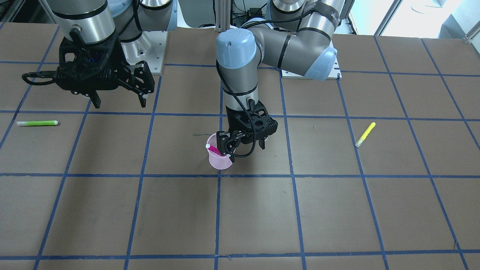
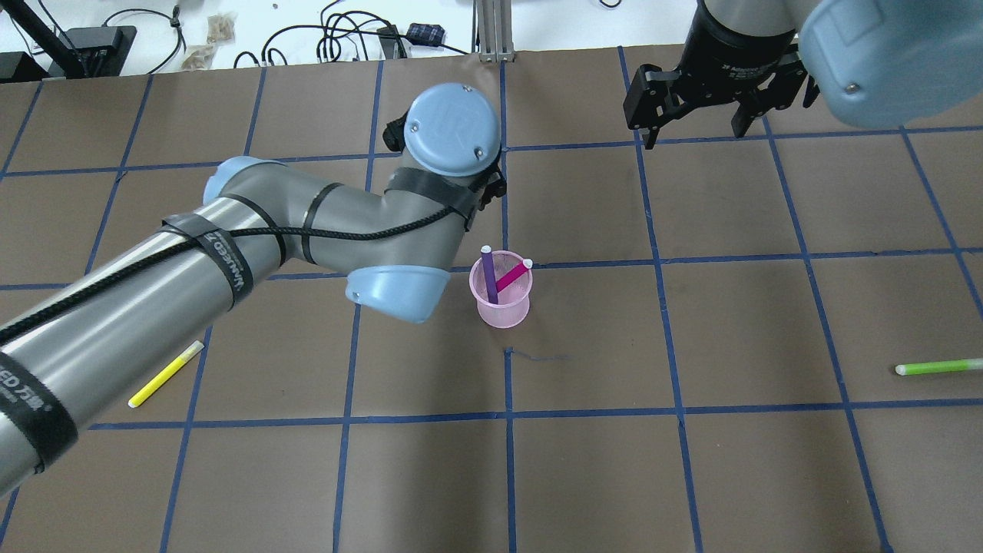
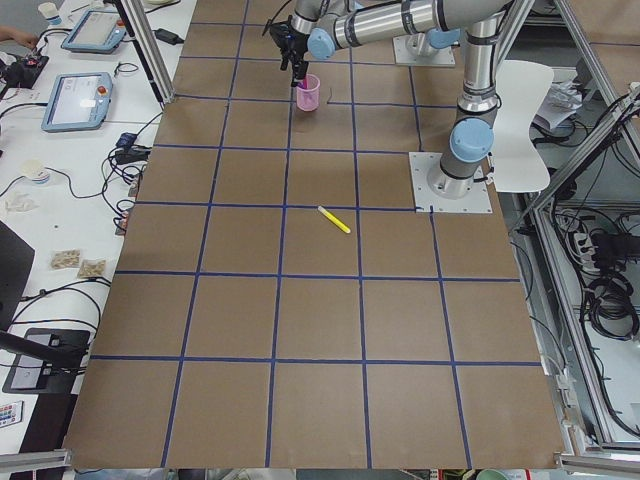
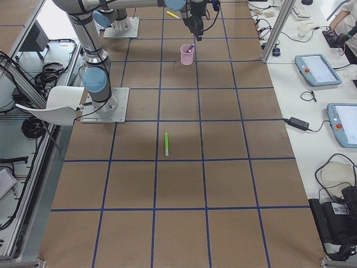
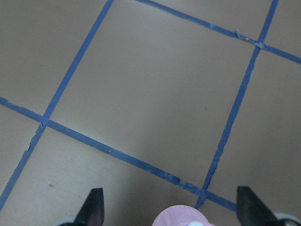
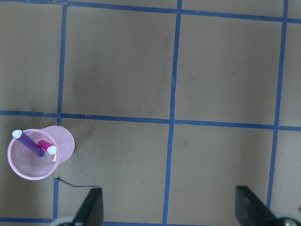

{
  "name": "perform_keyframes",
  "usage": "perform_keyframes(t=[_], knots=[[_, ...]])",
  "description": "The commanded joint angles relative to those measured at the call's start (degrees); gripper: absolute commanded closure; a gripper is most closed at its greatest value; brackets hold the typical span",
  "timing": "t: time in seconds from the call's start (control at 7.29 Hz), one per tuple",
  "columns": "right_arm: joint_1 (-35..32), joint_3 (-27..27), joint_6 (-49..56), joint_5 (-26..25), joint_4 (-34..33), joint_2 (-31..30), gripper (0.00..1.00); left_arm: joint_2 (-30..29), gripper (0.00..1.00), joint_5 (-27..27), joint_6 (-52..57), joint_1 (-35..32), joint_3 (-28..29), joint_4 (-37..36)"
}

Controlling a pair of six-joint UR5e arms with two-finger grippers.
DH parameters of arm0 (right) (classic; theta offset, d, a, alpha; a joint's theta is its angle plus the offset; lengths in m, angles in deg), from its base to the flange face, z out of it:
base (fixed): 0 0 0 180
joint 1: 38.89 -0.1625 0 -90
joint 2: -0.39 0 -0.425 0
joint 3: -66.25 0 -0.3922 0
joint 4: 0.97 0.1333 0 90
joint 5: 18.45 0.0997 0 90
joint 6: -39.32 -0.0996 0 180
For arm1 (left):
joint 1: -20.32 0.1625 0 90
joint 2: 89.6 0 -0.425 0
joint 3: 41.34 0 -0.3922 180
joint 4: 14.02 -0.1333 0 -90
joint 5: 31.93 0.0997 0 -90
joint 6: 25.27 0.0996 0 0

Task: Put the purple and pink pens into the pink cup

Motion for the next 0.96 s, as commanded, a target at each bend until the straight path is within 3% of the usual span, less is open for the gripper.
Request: perform_keyframes(t=[0.0, 0.14, 0.41, 0.55, 0.82], knots=[[0.0, -0.1, -3.6, 0.02, -0.38, -0.11, 0.0, 3.09, 0.0, -5.86, 22.45, 9.14, 4.4, 10.36], [0.0, -0.27, -3.71, 0.02, -0.47, -0.11, 0.0, 4.68, 0.0, -9.17, 27.81, 12.4, 5.2, 13.81], [0.09, -0.36, -3.71, 0.02, -0.64, -0.11, 0.0, 9.5, 0.0, -8.94, 31.18, 18.47, 5.47, 23.2], [0.09, -0.28, -3.71, 0.02, -0.65, -0.11, 0.0, 10.92, 0.0, -9.64, 34.51, 22.5, 5.56, 24.03], [0.0, -0.27, -3.88, 0.02, -0.65, -0.11, 0.0, 14.35, 0.0, -11.48, 44.34, 24.56, 5.65, 28.67]])
